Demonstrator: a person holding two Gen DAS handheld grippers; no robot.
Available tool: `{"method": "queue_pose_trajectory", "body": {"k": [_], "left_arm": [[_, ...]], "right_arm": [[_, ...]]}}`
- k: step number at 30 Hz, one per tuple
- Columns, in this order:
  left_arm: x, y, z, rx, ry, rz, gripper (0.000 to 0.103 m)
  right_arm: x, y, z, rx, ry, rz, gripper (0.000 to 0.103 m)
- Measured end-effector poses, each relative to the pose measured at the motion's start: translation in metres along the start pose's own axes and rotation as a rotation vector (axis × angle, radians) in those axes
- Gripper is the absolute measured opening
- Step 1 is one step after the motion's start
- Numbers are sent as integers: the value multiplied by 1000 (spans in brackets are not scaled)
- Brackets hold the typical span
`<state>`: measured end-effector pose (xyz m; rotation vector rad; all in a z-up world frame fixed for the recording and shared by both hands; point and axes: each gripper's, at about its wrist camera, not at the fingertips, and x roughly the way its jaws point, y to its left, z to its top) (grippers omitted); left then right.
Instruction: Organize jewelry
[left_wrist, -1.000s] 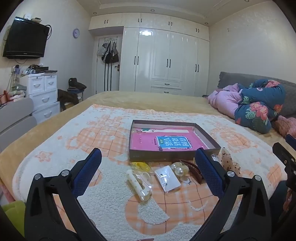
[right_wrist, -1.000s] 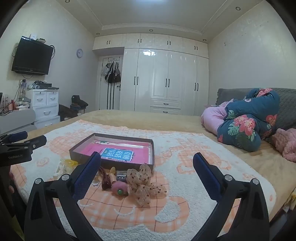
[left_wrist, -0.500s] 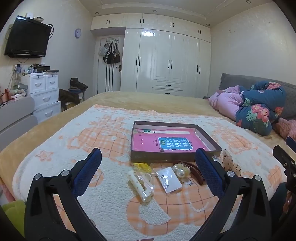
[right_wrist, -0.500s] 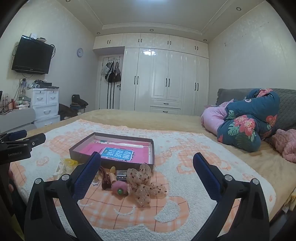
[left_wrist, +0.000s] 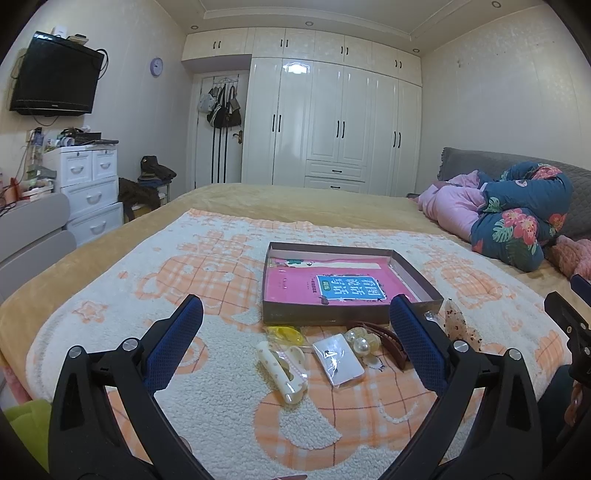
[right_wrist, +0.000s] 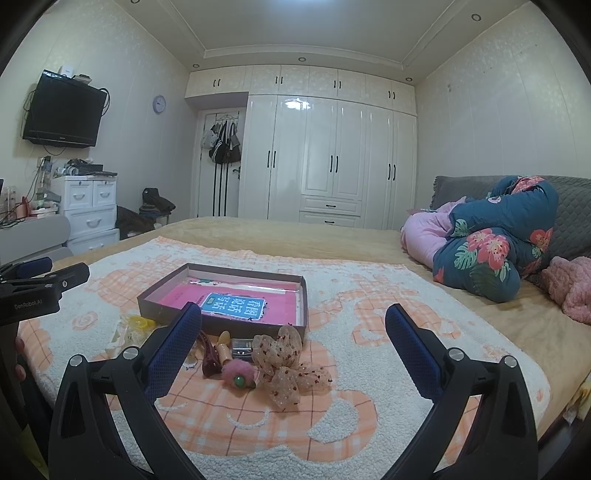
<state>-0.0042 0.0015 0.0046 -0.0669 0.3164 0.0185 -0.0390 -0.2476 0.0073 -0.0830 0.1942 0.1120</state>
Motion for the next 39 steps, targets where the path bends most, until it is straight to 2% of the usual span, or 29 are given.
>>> {"method": "queue_pose_trajectory", "body": {"k": [30, 39], "left_arm": [[-2, 6, 3, -9, 3, 7, 92], [3, 16, 4, -30, 13, 33, 92]], "right_arm": [[4, 1, -4, 7, 16, 13, 97], [13, 11, -3, -18, 34, 61, 97]]}}
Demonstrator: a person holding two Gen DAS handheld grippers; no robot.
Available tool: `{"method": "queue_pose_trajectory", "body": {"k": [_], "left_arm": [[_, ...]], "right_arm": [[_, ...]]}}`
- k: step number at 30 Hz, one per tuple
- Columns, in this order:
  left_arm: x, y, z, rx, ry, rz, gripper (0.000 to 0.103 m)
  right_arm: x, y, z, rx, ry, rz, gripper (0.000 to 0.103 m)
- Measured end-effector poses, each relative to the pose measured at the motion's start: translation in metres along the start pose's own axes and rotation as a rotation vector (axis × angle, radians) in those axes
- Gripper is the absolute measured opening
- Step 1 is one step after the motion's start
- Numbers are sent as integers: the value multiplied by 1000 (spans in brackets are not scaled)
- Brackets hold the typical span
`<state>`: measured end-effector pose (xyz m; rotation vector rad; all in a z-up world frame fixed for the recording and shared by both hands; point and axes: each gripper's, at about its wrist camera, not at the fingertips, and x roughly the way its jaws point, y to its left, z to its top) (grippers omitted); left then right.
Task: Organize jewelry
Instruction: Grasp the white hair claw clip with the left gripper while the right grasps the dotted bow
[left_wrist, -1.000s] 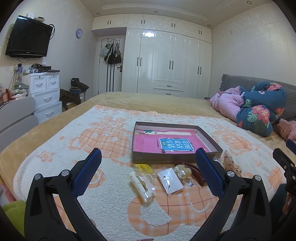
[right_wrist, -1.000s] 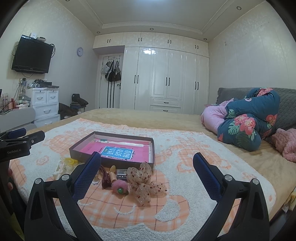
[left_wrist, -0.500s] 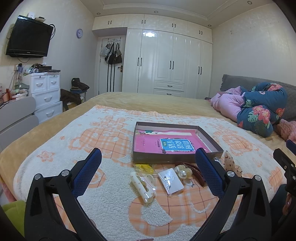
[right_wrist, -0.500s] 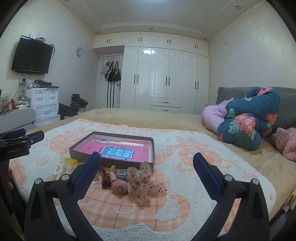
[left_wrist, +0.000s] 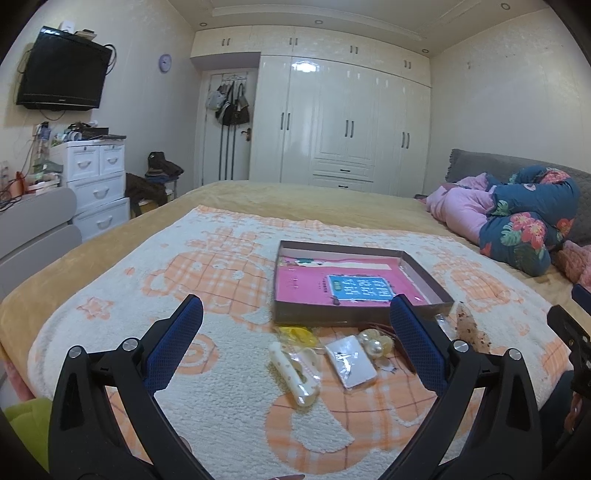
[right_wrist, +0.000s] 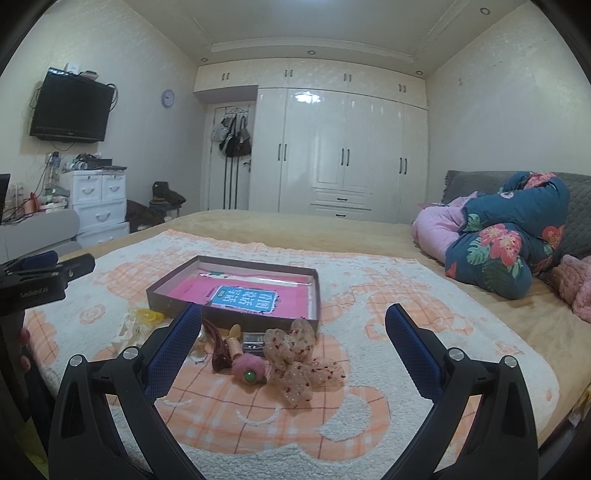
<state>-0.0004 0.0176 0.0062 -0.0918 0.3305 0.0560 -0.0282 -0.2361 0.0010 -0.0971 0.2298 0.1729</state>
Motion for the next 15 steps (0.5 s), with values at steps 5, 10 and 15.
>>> {"method": "queue_pose_trajectory", "body": {"k": [5, 10, 15], "left_arm": [[9, 13, -1, -25, 23, 29, 92], [17, 28, -3, -55, 56, 42, 92], [27, 35, -5, -68, 108, 28, 92]], "right_arm": [[14, 9, 2, -20, 36, 45, 97], [32, 21, 9, -60, 61, 92, 97], [54, 25, 21, -61, 80, 128, 97]]}}
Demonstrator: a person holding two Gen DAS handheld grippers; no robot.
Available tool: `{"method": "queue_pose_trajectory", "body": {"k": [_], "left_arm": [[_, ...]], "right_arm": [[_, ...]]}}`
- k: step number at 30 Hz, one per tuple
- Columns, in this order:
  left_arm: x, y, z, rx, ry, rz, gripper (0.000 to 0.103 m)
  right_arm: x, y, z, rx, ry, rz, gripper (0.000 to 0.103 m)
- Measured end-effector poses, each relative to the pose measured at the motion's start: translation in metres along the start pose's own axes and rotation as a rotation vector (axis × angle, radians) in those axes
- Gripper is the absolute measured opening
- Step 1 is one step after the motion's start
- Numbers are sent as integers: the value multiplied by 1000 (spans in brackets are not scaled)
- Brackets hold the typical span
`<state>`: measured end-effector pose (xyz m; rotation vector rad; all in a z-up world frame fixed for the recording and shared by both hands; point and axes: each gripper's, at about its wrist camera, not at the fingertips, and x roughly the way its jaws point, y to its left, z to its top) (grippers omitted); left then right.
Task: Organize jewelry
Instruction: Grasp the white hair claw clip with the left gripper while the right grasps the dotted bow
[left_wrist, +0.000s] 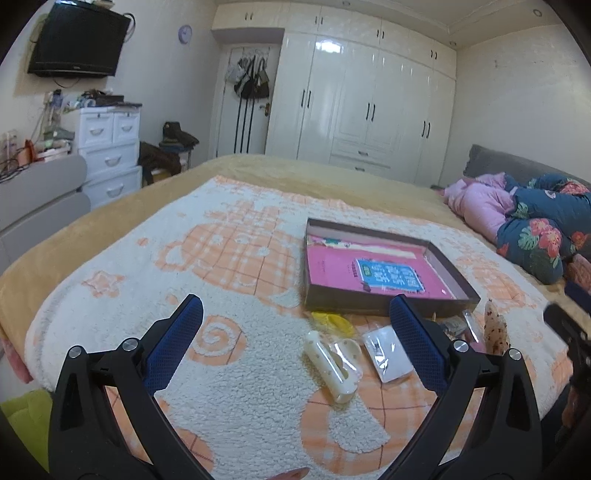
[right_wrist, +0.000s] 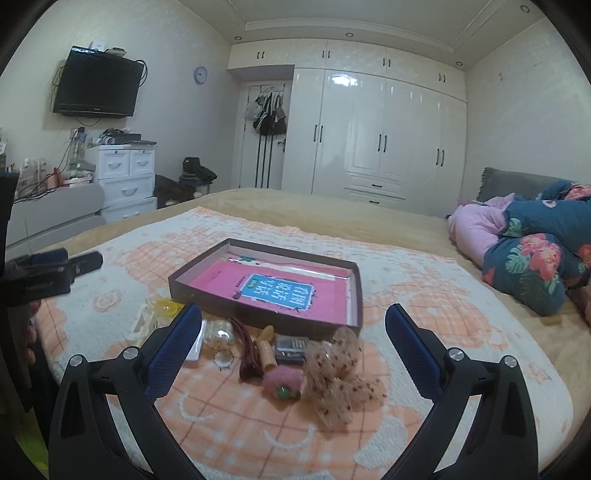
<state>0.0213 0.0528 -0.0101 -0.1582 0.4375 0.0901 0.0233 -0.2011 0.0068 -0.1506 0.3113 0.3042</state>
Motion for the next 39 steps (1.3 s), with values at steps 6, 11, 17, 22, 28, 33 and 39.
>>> {"method": "queue_pose_trajectory", "body": {"k": [6, 11, 17, 22, 28, 33, 39], "left_arm": [[13, -7, -3, 34, 65, -50, 92], [34, -20, -7, 76, 149, -107, 92], [78, -25, -17, 85, 275, -109, 92], [97, -18, -24, 49, 330, -107, 92], [106, -14, -33, 32, 380, -129, 75], [107, -12, -37, 22, 400, -170, 57], [98, -15, -40, 49, 399, -217, 41]], "right_arm": [[24, -6, 16, -2, 10, 13, 97], [37, -17, 12, 14, 34, -4, 97], [51, -35, -10, 55, 103, -36, 97], [64, -44, -31, 67, 178, -48, 97], [82, -49, -51, 98, 268, -32, 97], [87, -52, -57, 112, 292, -20, 96], [95, -56, -62, 147, 342, 3, 66]]}}
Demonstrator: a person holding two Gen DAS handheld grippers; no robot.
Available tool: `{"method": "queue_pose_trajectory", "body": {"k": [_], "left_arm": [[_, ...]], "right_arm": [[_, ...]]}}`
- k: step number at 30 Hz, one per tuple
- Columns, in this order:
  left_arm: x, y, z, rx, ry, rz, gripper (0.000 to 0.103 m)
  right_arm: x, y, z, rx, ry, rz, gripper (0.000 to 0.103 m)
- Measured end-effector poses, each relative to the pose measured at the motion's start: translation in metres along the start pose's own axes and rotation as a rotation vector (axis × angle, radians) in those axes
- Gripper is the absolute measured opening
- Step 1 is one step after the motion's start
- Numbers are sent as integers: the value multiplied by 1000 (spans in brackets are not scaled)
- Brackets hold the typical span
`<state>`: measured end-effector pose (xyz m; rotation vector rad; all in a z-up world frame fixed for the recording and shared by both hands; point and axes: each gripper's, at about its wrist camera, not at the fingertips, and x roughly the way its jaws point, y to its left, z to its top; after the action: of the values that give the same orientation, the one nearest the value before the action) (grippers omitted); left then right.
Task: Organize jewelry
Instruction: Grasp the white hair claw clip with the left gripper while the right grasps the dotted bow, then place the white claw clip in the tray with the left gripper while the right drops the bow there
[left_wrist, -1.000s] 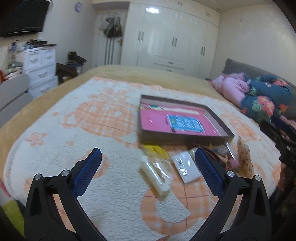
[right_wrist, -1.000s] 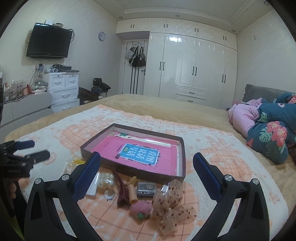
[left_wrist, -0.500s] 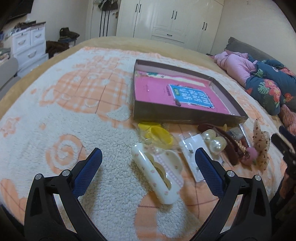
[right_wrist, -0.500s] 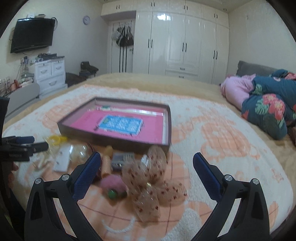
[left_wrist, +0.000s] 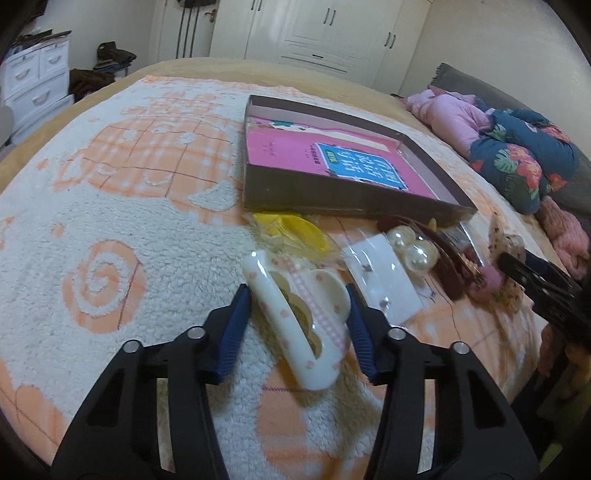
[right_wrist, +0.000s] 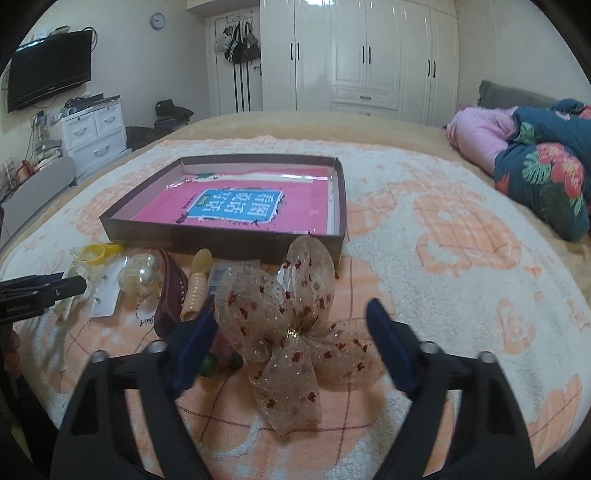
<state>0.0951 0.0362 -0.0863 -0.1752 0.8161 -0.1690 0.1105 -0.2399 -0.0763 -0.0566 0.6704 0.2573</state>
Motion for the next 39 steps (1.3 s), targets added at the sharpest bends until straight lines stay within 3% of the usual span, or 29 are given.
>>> {"method": "queue_pose_trajectory", "body": {"k": [1, 6, 9, 23, 29, 39], "left_arm": [[-1, 1, -1, -2, -2, -4, 41], [-10, 9, -2, -33, -5, -27, 39], [-19, 13, -3, -44, -14, -28, 37], [-42, 16, 8, -41, -85, 1, 35], [-48, 15, 32, -26, -143, 4, 35], [-26, 2, 70, 1, -174, -33, 35]], "right_arm": [[1, 0, -1, -2, 6, 2, 62], [1, -1, -2, -10, 16, 8, 26], [-4, -6, -2, -5, 7, 14, 13], [-31, -39, 7, 68, -63, -24, 9], [-36, -46, 20, 66, -91, -33, 9], [-30, -46, 53, 51, -124, -21, 9]]}}
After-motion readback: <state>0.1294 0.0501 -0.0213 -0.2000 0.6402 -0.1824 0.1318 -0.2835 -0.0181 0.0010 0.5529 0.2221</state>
